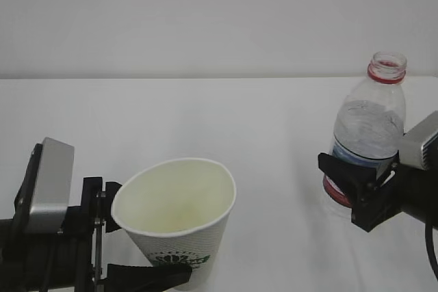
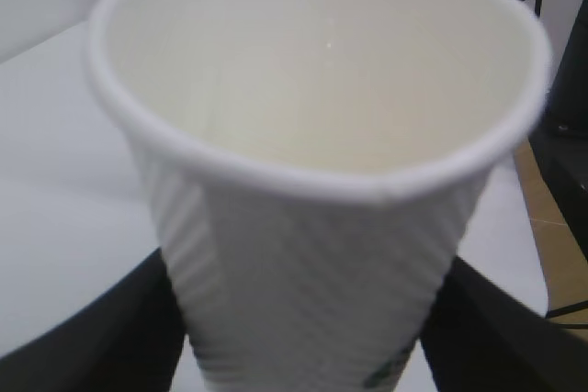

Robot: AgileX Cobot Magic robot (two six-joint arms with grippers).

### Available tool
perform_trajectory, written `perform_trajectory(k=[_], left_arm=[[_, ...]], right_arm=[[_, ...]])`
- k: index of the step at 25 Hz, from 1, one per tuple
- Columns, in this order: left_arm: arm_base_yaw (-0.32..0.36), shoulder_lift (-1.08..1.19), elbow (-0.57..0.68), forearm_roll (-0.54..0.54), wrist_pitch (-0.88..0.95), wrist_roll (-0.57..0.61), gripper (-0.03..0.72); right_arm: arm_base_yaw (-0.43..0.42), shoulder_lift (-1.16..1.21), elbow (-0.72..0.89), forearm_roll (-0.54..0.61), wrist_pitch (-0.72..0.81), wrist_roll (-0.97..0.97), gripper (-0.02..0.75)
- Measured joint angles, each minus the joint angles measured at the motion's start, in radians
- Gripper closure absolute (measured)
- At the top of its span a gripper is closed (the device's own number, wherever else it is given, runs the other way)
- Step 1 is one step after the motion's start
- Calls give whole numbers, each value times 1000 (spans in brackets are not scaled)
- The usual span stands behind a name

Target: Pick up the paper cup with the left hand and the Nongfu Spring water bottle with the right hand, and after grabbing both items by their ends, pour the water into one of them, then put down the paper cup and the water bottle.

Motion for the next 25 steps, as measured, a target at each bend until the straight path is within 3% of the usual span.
perform_trajectory(k=[15,25], left_arm=[[0,0,0,33,0,0,143],[0,0,0,39,0,0,144]], right_arm=[[7,0,-46,-85,0,27,233],[131,0,-173,-112,41,31,232]])
